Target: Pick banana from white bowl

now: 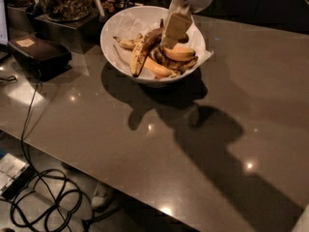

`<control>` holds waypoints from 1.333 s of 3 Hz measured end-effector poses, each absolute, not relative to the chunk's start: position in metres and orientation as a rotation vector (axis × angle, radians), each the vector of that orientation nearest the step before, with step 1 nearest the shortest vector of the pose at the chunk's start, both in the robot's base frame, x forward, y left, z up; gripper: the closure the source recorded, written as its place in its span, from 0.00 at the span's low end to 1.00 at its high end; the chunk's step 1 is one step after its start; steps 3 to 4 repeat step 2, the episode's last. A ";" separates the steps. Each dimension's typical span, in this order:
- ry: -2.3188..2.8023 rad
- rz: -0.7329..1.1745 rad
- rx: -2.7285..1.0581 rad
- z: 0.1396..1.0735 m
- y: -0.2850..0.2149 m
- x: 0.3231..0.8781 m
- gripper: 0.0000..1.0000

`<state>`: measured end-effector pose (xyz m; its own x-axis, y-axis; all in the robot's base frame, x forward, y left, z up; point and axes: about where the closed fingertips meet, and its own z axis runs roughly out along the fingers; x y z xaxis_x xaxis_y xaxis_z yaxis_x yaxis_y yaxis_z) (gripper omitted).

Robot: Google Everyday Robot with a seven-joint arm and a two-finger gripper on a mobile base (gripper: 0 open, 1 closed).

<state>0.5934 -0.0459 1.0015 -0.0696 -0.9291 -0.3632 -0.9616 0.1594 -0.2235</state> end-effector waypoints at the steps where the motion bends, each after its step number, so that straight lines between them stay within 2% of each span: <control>1: 2.021 0.139 -1.841 0.999 -0.021 0.574 1.00; 4: 2.019 0.141 -1.844 0.999 -0.019 0.573 1.00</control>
Offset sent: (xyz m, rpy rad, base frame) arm -0.0357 0.0330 -0.0055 -0.0183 0.0665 0.0549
